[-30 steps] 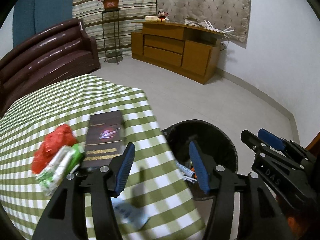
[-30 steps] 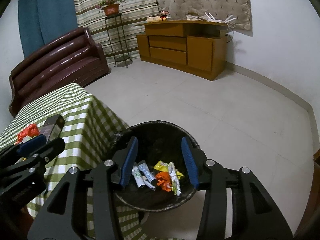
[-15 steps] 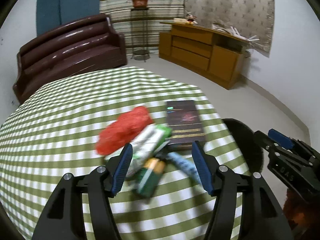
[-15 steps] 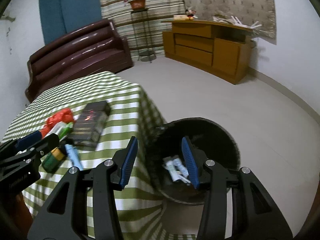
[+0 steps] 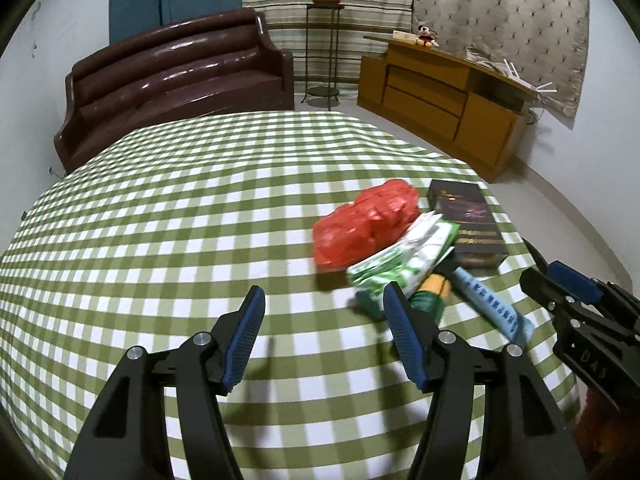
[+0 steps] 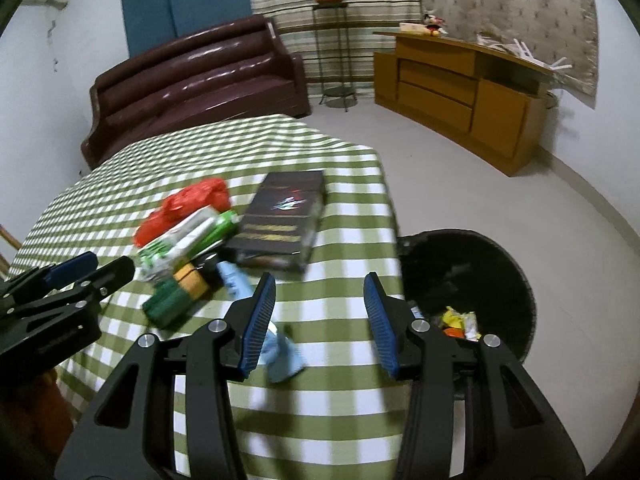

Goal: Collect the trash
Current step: 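Move both tools back over the table toward the remaining trash, then grasp the light blue tube with the right tool, then grasp the red plastic bag with the left tool while right tool holds blue tube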

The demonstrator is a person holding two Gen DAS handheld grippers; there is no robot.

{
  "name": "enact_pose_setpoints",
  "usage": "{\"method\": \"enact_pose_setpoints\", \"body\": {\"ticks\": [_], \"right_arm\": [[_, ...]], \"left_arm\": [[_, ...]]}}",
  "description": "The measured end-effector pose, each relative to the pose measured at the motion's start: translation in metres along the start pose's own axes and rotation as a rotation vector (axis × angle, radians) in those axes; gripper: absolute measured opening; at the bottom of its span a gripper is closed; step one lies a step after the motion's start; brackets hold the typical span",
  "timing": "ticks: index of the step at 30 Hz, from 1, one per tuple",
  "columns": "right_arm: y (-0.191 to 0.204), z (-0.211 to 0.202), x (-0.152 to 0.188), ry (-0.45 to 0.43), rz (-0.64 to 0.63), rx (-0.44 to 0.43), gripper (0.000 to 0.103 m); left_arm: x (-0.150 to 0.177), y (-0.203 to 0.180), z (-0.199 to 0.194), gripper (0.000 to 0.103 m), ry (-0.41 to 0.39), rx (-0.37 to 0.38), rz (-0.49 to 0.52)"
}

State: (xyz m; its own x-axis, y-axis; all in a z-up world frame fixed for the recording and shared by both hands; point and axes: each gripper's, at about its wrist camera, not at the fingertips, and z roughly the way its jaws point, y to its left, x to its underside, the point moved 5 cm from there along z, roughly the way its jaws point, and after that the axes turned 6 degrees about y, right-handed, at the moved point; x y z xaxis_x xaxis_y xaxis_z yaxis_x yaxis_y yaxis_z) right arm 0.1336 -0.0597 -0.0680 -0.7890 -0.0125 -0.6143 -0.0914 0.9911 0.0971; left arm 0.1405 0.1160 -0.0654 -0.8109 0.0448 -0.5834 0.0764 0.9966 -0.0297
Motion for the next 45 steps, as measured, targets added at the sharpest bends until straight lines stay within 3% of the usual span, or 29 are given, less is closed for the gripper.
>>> {"method": "enact_pose_setpoints", "body": {"ticks": [12,18,23,33,45], "right_arm": [[0.035,0.017,0.007,0.092,-0.085,0.001,0.044],[0.035,0.018,0.007,0.103,-0.09,0.02,0.032],[0.031,0.016,0.008,0.097,-0.084,0.018,0.016],[0.024,-0.001,0.006,0.059,-0.069,-0.004,0.015],[-0.013,-0.011,-0.024,-0.024,-0.001,0.04,0.015]], "left_arm": [[0.007,0.022,0.001,0.064,0.012,0.005,-0.026],[0.006,0.027,0.003,0.064,0.016,0.007,-0.034],[0.006,0.031,0.004,0.064,0.016,0.006,-0.032],[-0.003,0.026,0.002,0.067,0.001,0.012,-0.011],[-0.032,0.003,0.007,0.068,-0.012,0.046,0.018]]}}
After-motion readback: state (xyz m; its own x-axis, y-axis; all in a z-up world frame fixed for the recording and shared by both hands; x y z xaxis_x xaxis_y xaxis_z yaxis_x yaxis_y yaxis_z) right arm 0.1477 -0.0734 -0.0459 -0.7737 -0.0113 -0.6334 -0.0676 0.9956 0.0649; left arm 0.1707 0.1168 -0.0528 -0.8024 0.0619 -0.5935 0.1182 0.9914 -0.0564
